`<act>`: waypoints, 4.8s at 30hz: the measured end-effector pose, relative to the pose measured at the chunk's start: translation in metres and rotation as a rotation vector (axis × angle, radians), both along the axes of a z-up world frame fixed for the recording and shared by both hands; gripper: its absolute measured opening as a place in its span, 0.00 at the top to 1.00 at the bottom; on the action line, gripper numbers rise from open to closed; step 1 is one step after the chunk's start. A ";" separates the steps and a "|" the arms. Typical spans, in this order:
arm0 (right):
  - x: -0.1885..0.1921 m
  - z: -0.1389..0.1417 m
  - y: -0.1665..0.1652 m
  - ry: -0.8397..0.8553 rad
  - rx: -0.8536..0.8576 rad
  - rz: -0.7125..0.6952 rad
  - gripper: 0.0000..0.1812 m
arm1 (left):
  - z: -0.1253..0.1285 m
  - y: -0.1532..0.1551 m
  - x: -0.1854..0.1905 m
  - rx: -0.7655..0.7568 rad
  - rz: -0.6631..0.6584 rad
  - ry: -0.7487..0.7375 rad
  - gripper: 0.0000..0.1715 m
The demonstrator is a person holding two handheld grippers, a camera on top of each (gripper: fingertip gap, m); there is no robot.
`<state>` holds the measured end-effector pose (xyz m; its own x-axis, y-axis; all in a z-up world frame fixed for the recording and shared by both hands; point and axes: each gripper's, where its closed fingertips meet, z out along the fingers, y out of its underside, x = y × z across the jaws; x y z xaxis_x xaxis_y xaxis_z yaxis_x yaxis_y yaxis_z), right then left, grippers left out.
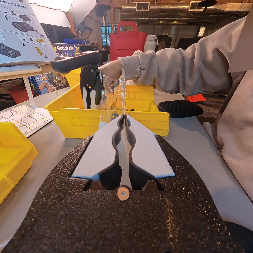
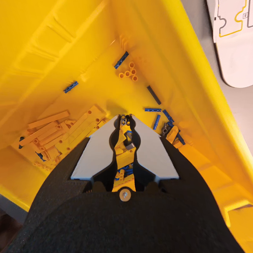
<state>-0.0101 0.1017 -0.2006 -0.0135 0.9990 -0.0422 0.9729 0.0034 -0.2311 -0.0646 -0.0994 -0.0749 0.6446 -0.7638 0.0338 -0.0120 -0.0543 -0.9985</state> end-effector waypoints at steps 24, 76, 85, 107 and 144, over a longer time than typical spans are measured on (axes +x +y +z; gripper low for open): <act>-0.025 0.181 -0.157 1.032 -0.539 0.454 0.93 | -0.006 -0.001 0.016 -0.004 -0.050 -0.014 1.00; 0.036 -0.006 -0.006 -0.223 0.127 0.512 0.90 | -0.009 0.006 -0.002 -0.026 0.003 -0.063 1.00; 0.044 -0.001 -0.008 -0.210 0.080 0.494 0.92 | -0.007 0.005 -0.001 -0.022 -0.001 -0.059 1.00; -0.022 0.157 -0.104 0.580 -0.067 0.588 0.88 | 0.016 -0.008 0.007 0.060 -0.058 -0.112 1.00; -0.029 0.174 -0.120 0.553 -0.085 0.719 0.95 | 0.004 -0.004 0.013 0.024 -0.067 -0.085 1.00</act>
<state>-0.0388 -0.0183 -0.0264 -0.6725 0.7355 0.0823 0.4929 0.5280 -0.6916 -0.0520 -0.1037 -0.0713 0.5874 -0.8065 0.0673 0.0704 -0.0319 -0.9970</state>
